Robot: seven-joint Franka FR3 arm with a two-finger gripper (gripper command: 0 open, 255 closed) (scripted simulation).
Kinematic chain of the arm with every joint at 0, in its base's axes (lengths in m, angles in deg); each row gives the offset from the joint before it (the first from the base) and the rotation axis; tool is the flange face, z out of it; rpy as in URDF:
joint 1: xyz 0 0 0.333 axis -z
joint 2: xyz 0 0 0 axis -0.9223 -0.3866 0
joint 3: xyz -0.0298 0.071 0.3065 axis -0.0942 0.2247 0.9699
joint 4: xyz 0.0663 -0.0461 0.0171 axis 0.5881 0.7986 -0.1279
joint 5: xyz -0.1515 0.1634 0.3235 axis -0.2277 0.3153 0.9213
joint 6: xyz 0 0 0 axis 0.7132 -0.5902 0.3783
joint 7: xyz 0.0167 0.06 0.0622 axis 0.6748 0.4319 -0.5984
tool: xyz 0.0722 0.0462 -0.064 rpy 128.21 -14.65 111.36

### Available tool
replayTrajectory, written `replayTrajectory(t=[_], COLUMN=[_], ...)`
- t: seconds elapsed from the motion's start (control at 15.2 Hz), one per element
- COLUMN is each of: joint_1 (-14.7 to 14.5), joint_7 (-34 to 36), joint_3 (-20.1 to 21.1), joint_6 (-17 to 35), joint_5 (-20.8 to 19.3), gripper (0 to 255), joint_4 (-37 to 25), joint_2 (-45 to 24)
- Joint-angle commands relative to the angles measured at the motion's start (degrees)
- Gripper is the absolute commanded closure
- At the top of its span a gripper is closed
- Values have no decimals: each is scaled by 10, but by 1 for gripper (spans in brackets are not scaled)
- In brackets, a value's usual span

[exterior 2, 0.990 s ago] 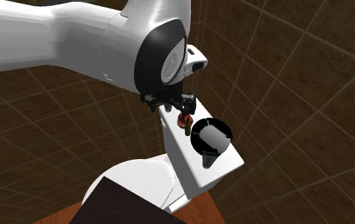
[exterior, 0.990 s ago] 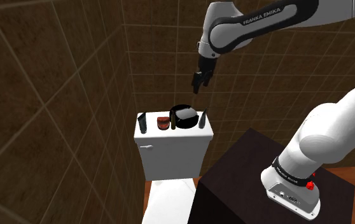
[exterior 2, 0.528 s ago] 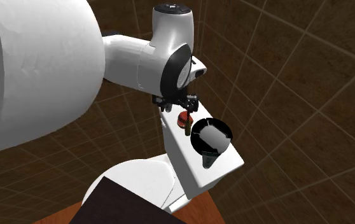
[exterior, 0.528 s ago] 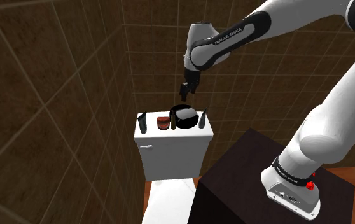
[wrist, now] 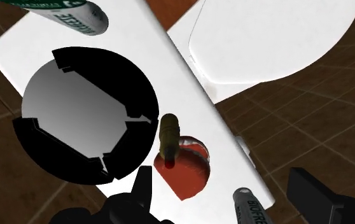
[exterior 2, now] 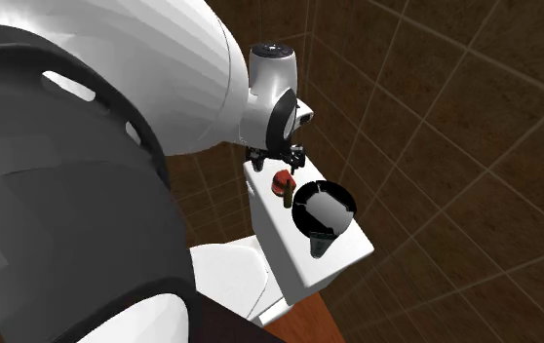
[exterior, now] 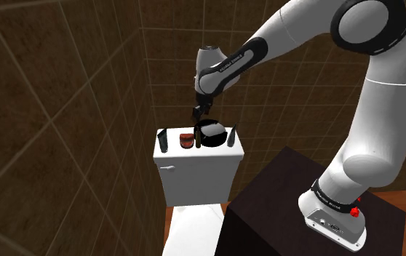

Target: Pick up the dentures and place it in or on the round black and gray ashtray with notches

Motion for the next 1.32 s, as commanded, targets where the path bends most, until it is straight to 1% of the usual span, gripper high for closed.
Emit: replayTrajectory(t=[0.0, 0.4, 0.73, 0.79, 1.25], joint_1=[-3, -17, -29, -29, -30], joint_7=[0, -1, -8, -8, -8], joint_3=[-1, -8, -13, -14, -17], joint_6=[13, 28, 20, 18, 44], joint_5=[-10, -34, -49, -49, -52], gripper=[0, 0, 0, 0, 0], joint_4=[-30, -149, -275, -286, -310], joint_2=[-43, -179, -297, -307, -357])
